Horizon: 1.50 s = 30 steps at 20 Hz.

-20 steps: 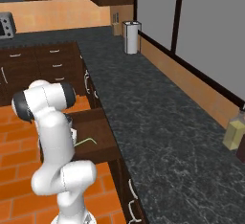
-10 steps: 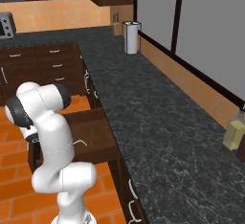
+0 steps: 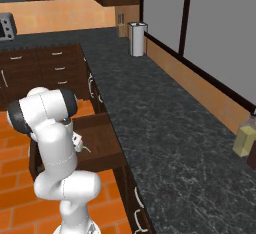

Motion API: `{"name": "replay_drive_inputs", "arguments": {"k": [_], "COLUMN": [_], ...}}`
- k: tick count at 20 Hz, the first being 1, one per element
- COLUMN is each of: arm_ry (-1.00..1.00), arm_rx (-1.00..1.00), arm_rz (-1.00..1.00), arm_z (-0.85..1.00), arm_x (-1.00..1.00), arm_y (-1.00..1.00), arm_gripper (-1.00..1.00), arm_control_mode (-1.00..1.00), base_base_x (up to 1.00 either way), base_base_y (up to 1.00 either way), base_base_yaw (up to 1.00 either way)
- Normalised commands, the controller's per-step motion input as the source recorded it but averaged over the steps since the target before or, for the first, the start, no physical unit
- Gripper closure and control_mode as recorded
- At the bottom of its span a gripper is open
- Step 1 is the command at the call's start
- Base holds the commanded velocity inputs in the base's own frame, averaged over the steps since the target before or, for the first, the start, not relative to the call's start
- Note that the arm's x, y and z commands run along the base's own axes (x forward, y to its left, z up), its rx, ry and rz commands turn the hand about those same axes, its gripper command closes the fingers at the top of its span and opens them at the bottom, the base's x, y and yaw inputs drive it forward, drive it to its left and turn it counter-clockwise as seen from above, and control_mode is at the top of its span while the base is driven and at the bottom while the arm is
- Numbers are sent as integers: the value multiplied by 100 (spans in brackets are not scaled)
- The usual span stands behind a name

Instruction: Take a straw from the drawer in front and place it inside the glass cup on the dining counter.

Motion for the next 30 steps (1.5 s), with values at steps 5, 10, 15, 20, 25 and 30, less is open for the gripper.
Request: {"name": "replay_drive_inputs", "arguments": {"k": [5,10,15,20,25,30], "arm_ry": [23,14,14,12,5,4], "arm_rx": [-17,-14,-9,-1,0,5], "arm_rz": [-10,-2,0,-1,0,-4], "arm_z": [26,1,-14,-16,0,0], "arm_x": [89,74,47,12,0,0], "arm_y": [0,9,11,-28,-54,-19], "arm_gripper": [-100,-100,-100,-100,-100,-100], "arm_control_mode": [-100,-100,-100,-100,-100,-100], "base_base_x": [0,0,0,0,0,0], "base_base_y": [0,0,0,0,0,0], "base_base_yaw": [0,0,0,0,0,0]}}
